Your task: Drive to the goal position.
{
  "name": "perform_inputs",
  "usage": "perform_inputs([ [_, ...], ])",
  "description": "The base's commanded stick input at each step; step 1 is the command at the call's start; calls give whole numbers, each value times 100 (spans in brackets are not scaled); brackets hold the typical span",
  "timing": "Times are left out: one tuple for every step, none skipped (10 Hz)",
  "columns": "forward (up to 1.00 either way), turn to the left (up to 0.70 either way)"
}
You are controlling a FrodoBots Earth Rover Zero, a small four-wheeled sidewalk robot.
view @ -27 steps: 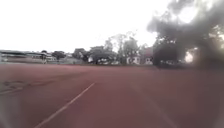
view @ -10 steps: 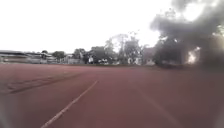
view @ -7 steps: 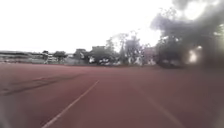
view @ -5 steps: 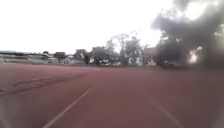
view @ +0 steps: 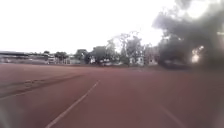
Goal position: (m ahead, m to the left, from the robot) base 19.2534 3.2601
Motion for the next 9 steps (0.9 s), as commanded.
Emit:
perform_inputs([
  [70,0],
  [70,0],
  [70,0],
  [70,0],
  [70,0],
  [69,0],
  [69,0],
  [69,0],
  [69,0],
])
